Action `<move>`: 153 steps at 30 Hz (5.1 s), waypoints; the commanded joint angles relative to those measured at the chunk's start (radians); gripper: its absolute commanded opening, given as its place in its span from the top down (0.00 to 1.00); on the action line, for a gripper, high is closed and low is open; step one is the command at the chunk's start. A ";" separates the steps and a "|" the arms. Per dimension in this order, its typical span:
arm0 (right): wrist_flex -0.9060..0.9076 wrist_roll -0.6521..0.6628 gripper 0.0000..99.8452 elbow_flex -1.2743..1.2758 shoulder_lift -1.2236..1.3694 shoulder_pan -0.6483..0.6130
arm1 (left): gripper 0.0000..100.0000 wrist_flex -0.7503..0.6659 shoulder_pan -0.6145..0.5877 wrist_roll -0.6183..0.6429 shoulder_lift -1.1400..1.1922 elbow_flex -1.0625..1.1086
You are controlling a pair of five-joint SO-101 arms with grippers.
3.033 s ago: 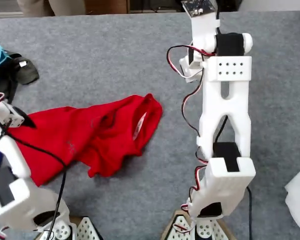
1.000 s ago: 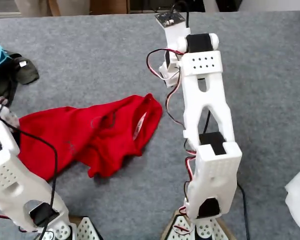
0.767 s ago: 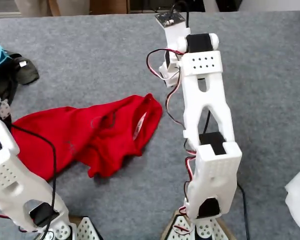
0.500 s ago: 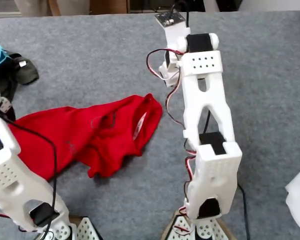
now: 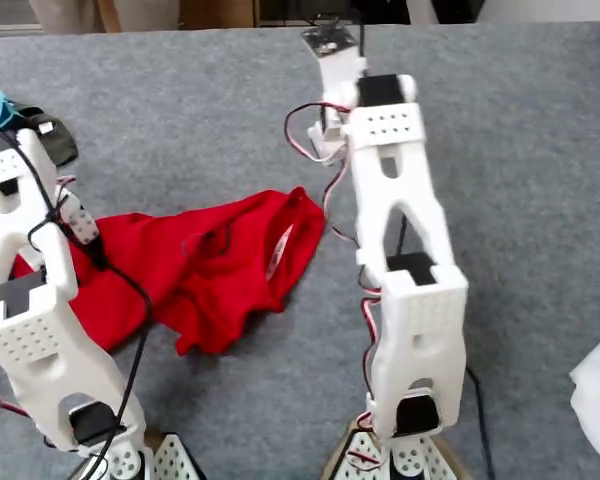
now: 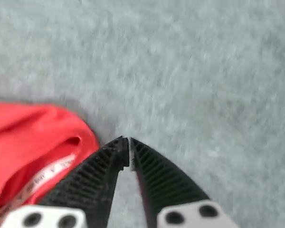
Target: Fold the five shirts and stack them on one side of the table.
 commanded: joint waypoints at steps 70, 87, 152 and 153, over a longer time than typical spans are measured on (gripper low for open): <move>0.038 -0.638 0.71 -0.504 0.229 -0.140 | 0.98 0.018 0.035 -0.120 -0.567 -0.270; -0.048 -0.747 0.73 -0.507 0.460 -0.269 | 0.98 0.018 0.034 -0.129 -0.567 -0.046; 0.305 -0.356 0.99 -0.033 -0.418 0.093 | 0.98 0.018 0.281 -0.107 -0.567 -0.032; 0.305 -0.356 0.99 0.045 -0.440 0.088 | 0.98 0.018 0.282 -0.112 -0.567 0.002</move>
